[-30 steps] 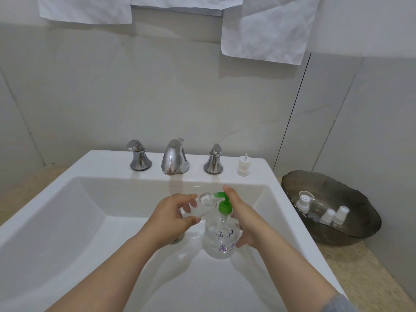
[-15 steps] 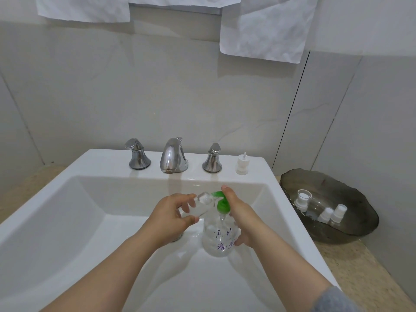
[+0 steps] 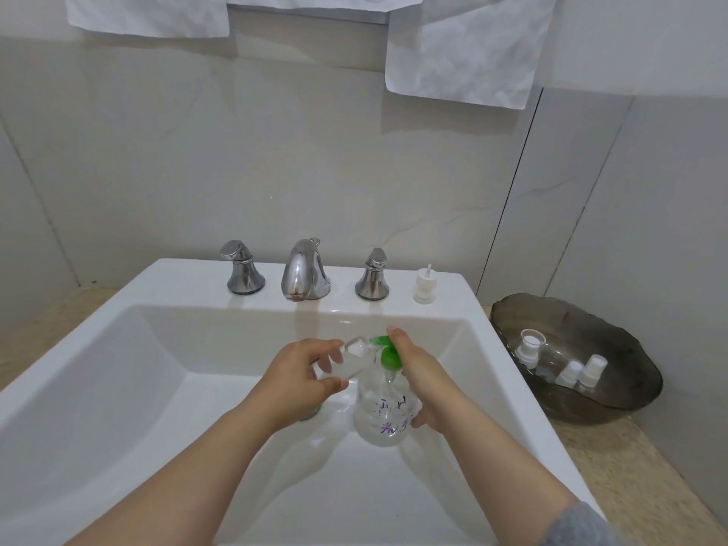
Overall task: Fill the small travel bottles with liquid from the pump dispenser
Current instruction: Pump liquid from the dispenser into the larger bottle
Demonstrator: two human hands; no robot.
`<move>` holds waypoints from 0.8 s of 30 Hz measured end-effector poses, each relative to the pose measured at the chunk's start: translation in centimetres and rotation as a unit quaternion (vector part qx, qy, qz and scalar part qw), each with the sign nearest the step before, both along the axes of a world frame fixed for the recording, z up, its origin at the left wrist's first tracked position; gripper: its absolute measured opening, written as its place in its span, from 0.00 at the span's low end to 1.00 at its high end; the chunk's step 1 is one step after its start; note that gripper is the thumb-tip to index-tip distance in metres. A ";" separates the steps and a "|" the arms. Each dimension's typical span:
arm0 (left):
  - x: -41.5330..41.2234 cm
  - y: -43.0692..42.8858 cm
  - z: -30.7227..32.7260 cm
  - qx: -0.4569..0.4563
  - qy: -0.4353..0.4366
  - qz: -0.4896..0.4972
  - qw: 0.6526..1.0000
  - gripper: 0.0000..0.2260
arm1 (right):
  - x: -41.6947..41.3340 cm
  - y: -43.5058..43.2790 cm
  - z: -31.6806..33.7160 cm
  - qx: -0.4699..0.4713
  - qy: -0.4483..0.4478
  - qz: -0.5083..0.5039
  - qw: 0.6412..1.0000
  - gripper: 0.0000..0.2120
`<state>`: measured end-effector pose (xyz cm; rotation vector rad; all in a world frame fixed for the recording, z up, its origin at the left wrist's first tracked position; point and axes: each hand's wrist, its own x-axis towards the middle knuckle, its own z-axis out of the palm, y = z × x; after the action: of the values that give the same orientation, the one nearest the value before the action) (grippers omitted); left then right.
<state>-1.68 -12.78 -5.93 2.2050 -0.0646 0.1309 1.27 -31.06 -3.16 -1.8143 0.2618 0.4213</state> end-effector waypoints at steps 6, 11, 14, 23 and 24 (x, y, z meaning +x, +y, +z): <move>0.1 -0.1 0.3 -0.036 -0.007 0.008 0.999 0.13 | 0.6 -0.2 0.0 0.032 0.032 0.008 0.999 0.27; 0.1 0.0 0.3 -0.038 -0.013 0.011 0.999 0.14 | 0.7 0.0 -0.3 0.038 0.034 0.006 0.999 0.28; 0.2 0.0 0.2 -0.034 -0.015 0.009 0.999 0.13 | 0.5 -0.1 -0.3 0.040 0.032 0.007 0.999 0.30; 0.2 0.0 -0.3 -0.017 -0.006 0.002 1.000 0.14 | -0.3 -0.1 0.0 0.028 0.008 -0.002 1.000 0.19; 0.2 0.1 -0.4 -0.006 -0.006 0.001 1.000 0.14 | -0.3 -0.1 0.2 0.017 0.003 -0.004 1.000 0.18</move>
<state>-1.45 -12.70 -6.32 2.1927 -0.0684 0.1438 0.97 -31.20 -3.00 -1.7779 0.2632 0.4234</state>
